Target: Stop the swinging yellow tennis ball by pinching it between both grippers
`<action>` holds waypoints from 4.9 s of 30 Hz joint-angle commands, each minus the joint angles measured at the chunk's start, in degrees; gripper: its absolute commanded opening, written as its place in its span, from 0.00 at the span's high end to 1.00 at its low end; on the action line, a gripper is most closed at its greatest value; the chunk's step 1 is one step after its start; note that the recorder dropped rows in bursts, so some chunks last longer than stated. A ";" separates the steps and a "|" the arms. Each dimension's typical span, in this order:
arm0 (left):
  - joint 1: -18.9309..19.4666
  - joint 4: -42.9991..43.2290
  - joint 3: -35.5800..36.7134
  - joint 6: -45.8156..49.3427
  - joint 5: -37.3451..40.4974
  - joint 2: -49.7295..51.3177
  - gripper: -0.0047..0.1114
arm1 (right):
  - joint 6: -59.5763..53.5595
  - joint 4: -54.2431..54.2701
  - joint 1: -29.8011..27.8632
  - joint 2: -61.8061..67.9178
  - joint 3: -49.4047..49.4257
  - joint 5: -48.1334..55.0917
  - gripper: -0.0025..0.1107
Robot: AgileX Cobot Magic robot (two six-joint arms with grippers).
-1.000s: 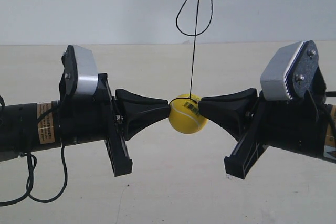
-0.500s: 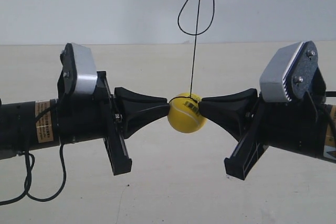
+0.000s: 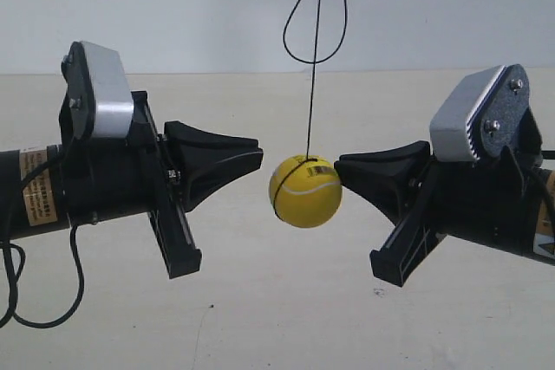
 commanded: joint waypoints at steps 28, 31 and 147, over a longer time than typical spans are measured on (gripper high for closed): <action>-0.23 8.46 0.24 -6.14 -7.85 4.70 0.92 | 2.49 -2.17 0.08 -0.21 -0.22 -0.32 0.98; -0.23 8.46 0.24 -6.14 -7.85 4.70 0.92 | 2.60 -2.27 0.08 -0.21 -0.22 -0.32 0.98; -0.11 4.42 0.95 -3.11 -11.43 9.76 0.92 | 16.43 -13.56 0.08 -14.09 5.55 5.33 0.98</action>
